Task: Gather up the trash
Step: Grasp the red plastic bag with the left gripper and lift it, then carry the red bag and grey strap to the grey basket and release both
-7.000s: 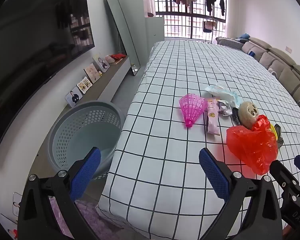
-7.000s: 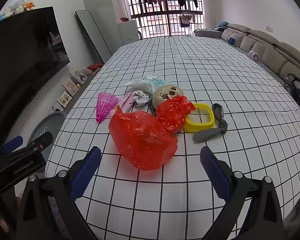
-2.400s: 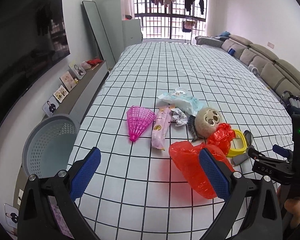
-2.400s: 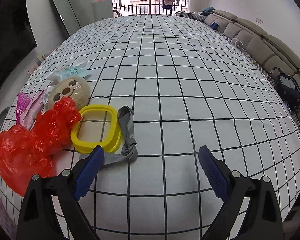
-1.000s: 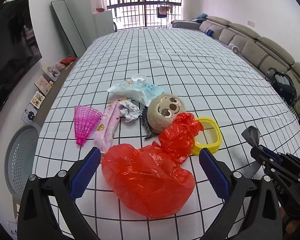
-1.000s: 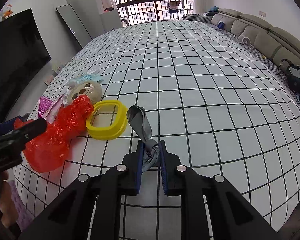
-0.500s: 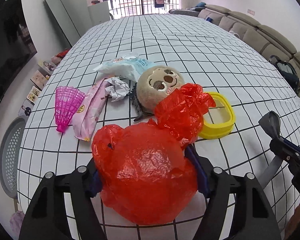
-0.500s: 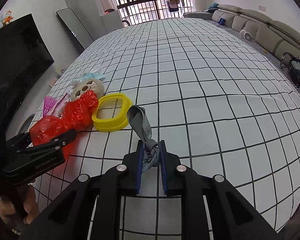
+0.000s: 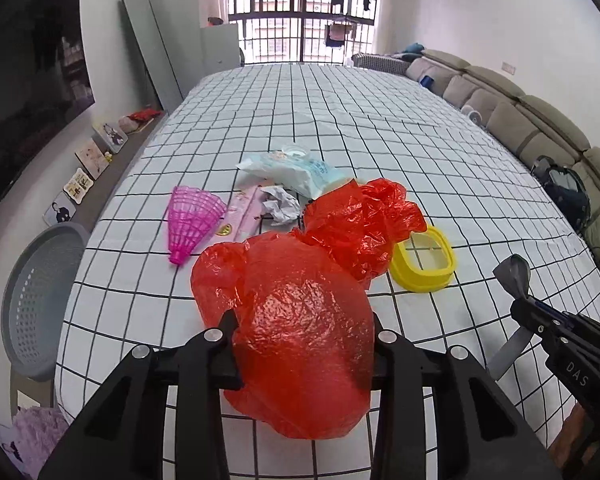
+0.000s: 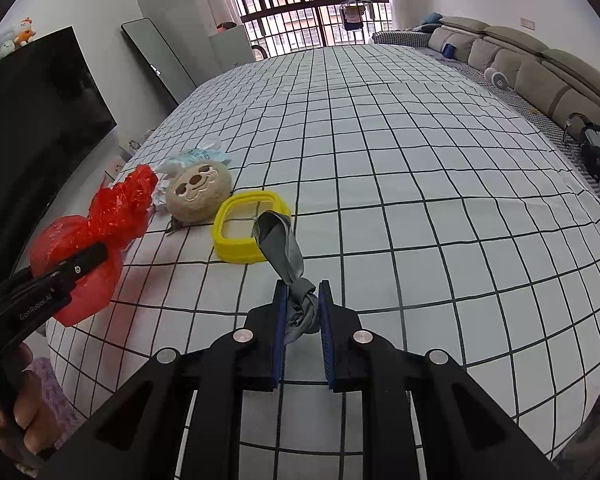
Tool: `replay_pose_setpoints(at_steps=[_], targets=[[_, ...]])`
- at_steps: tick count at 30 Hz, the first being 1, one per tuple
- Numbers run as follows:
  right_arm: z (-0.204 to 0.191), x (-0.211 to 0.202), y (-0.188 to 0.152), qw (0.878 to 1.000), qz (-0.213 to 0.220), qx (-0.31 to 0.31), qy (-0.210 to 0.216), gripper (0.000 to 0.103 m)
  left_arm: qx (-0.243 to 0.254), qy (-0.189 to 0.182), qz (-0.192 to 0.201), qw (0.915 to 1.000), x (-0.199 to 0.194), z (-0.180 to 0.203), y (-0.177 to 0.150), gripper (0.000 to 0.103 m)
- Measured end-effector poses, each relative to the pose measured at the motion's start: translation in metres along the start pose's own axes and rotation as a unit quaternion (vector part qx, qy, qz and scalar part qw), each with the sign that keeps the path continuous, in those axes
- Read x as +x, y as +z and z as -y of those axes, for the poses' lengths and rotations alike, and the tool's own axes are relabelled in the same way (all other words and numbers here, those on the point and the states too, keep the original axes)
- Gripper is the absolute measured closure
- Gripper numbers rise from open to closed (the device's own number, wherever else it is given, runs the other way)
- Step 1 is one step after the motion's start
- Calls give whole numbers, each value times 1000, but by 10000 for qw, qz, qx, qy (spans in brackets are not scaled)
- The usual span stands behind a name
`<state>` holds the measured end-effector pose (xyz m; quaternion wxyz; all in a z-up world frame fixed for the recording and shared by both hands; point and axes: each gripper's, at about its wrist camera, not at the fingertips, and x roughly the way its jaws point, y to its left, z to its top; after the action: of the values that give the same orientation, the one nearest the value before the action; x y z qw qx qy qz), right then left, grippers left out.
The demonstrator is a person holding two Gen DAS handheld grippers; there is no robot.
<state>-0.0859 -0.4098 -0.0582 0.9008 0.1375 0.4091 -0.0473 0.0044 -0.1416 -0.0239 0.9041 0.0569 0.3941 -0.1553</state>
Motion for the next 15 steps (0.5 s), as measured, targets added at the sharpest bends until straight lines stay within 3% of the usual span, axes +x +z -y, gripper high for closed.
replay_pose_setpoints(at_steps=[8, 15], targets=[[-51, -5, 18, 9983, 168, -339, 441, 87, -242, 300, 286, 9988, -36, -44, 0, 68], [-137, 11, 36, 9902, 143, -918, 1045, 87, -605, 772, 387, 9944, -58, -110, -6, 68]])
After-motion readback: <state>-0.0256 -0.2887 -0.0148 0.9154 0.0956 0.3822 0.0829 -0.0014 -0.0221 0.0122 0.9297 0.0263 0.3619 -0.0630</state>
